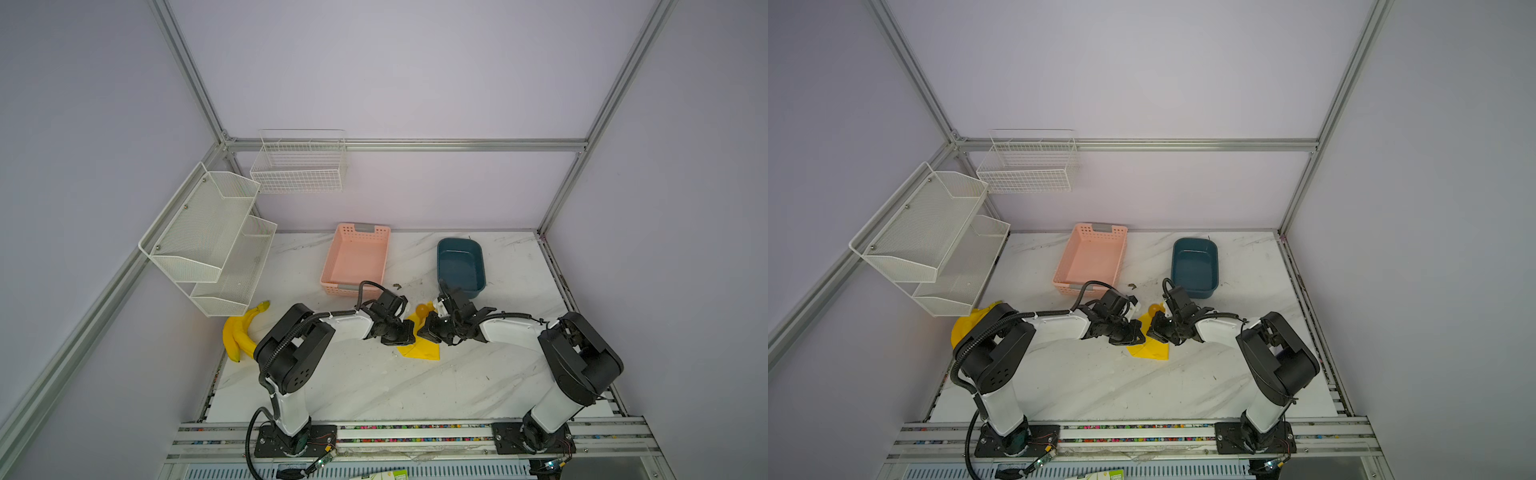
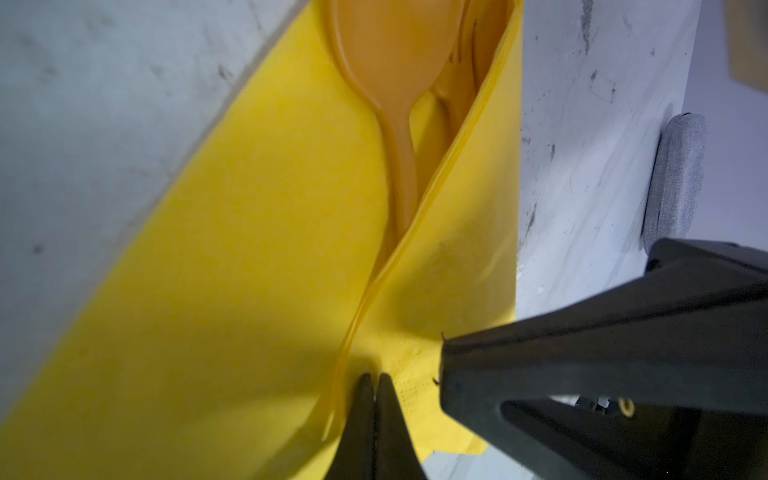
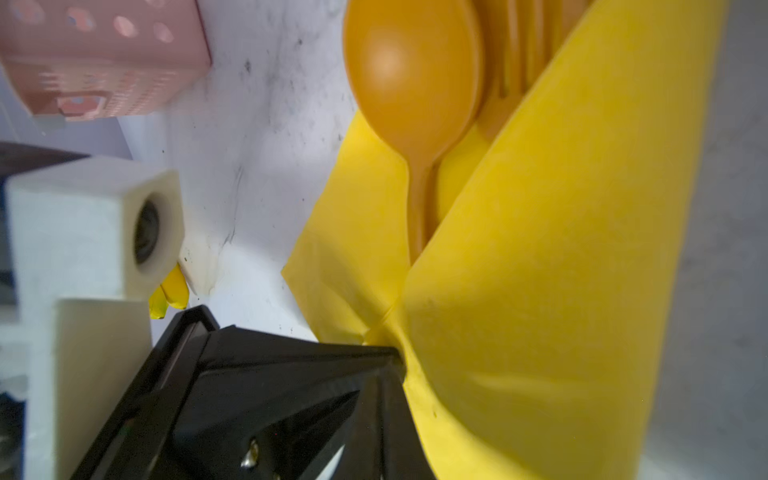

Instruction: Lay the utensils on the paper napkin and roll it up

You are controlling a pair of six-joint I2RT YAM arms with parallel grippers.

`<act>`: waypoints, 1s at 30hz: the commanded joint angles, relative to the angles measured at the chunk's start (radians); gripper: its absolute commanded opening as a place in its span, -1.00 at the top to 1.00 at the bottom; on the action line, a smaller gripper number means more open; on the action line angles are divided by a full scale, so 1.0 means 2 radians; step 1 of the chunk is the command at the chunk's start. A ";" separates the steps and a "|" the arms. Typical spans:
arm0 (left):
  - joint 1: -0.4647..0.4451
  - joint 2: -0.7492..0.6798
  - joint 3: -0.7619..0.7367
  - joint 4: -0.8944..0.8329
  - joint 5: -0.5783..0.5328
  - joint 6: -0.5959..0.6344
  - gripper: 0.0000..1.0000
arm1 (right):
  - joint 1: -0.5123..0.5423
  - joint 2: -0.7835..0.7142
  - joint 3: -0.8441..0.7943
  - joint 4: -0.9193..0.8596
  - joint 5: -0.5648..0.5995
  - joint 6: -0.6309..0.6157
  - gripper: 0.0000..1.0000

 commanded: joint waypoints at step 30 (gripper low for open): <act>-0.001 0.015 0.004 0.000 -0.005 0.007 0.90 | 0.029 0.025 0.060 -0.086 0.041 -0.031 0.42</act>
